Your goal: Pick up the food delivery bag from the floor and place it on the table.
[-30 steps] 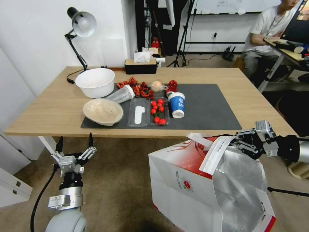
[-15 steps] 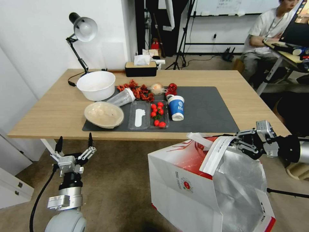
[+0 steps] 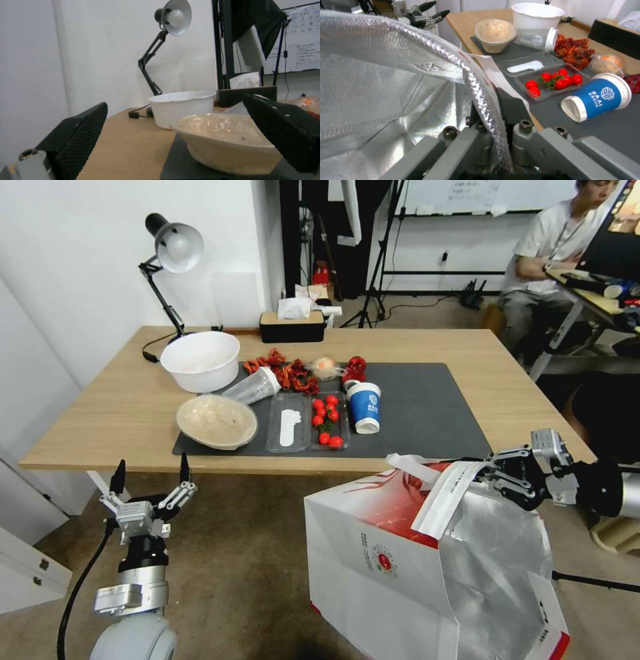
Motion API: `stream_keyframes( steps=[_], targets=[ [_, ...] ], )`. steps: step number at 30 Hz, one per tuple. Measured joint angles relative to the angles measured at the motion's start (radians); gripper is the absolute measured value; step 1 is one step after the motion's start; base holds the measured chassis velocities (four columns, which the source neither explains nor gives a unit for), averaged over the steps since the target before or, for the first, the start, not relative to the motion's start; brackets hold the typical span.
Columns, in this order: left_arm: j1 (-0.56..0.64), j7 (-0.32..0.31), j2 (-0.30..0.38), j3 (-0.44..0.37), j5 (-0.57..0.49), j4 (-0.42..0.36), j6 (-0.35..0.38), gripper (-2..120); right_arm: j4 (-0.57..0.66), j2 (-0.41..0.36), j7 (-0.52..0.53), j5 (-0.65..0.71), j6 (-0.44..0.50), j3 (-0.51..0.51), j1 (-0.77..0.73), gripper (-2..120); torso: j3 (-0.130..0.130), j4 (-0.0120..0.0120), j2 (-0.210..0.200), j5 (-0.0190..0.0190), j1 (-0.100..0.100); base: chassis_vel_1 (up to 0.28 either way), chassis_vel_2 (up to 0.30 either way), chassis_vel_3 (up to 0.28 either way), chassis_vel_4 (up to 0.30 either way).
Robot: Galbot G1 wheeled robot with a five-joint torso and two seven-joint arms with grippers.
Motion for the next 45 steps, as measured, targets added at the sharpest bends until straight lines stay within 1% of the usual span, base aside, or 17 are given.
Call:
stream_keyframes(
  steps=[12, 21, 25, 27, 28, 29, 30, 31, 33, 34, 36, 37, 41, 42, 45],
  targets=[
    [-0.002, -0.001, -0.002, 0.000, 0.002, 0.010, 0.002, 100, 0.006, 0.008, -0.002, 0.028, -0.001, 0.022, 0.001, 0, -0.003, 0.0000, -0.005, 0.0000, -0.002, 0.000, 0.000, 0.000, 0.000],
    [-0.003, -0.003, 0.003, -0.006, 0.002, 0.021, 0.003, 100, 0.063, 0.018, -0.013, 0.084, -0.012, 0.082, -0.014, 0, -0.005, 0.0000, -0.008, -0.0001, -0.004, 0.000, 0.000, 0.000, 0.000],
    [-0.002, -0.004, 0.005, -0.008, 0.002, 0.026, 0.002, 100, 0.082, 0.024, -0.013, 0.121, -0.013, 0.125, -0.012, 0, -0.005, 0.0001, -0.009, 0.0000, -0.004, 0.000, 0.000, 0.000, 0.000],
    [-0.003, -0.005, 0.005, -0.009, 0.002, 0.028, 0.002, 100, 0.091, 0.026, 0.007, 0.153, -0.013, 0.154, -0.009, 0, -0.005, -0.0001, -0.009, -0.0001, -0.004, 0.000, 0.000, 0.000, 0.000],
    [-0.004, -0.005, 0.005, -0.008, 0.002, 0.029, 0.001, 100, 0.092, 0.024, 0.036, 0.183, -0.010, 0.172, -0.005, 0, -0.005, 0.0000, -0.010, -0.0001, -0.005, 0.000, 0.000, 0.000, 0.000],
    [-0.004, -0.005, 0.005, -0.008, 0.002, 0.029, 0.001, 100, 0.092, 0.024, 0.036, 0.183, -0.010, 0.172, -0.005, 0, -0.005, 0.0000, -0.010, -0.0001, -0.005, 0.000, 0.000, 0.000, 0.000],
    [-0.006, -0.005, 0.005, -0.007, 0.002, 0.030, 0.001, 100, 0.090, 0.020, 0.074, 0.206, -0.001, 0.184, -0.002, 0, -0.006, 0.0000, -0.010, 0.0000, -0.005, 0.000, 0.000, 0.000, 0.000],
    [-0.010, -0.005, 0.005, -0.004, 0.002, 0.032, 0.001, 100, 0.084, 0.012, 0.138, 0.235, 0.021, 0.192, 0.003, 0, -0.006, 0.0000, -0.010, 0.0000, -0.005, 0.000, 0.000, 0.000, 0.000],
    [-0.010, -0.005, 0.004, -0.003, 0.002, 0.032, 0.001, 100, 0.082, 0.010, 0.152, 0.240, 0.026, 0.193, 0.004, 0, -0.006, 0.0000, -0.010, -0.0001, -0.005, 0.000, 0.000, 0.000, 0.000],
    [-0.014, -0.005, 0.004, 0.000, 0.002, 0.034, 0.001, 100, 0.074, 0.001, 0.243, 0.269, 0.053, 0.196, 0.012, 0, -0.006, 0.0000, -0.011, 0.0000, -0.005, 0.000, 0.000, 0.000, 0.000],
    [-0.018, -0.005, 0.003, 0.003, 0.002, 0.036, 0.001, 100, 0.066, -0.008, 0.346, 0.295, 0.078, 0.192, 0.021, 0, -0.006, 0.0001, -0.011, -0.0001, -0.005, 0.000, 0.000, 0.000, 0.000],
    [-0.018, -0.005, 0.003, 0.003, 0.002, 0.036, 0.001, 100, 0.066, -0.008, 0.346, 0.295, 0.078, 0.192, 0.021, 0, -0.006, 0.0001, -0.011, -0.0001, -0.005, 0.000, 0.000, 0.000, 0.000],
    [-0.024, -0.004, 0.006, 0.006, 0.002, 0.042, -0.003, 100, 0.057, -0.007, 0.482, 0.310, 0.091, 0.174, 0.036, 0, -0.006, 0.0000, -0.011, 0.0000, -0.005, 0.000, 0.000, 0.000, 0.000],
    [-0.024, -0.004, 0.006, 0.006, 0.002, 0.042, -0.003, 100, 0.057, -0.007, 0.482, 0.310, 0.091, 0.174, 0.036, 0, -0.006, 0.0000, -0.011, 0.0000, -0.005, 0.000, 0.000, 0.000, 0.000],
    [-0.028, -0.003, 0.010, 0.008, 0.002, 0.048, -0.005, 100, 0.064, 0.007, 0.543, 0.319, 0.093, 0.161, 0.042, 0, -0.006, 0.0000, -0.012, 0.0000, -0.005, 0.000, 0.000, 0.000, 0.000]
  ],
)
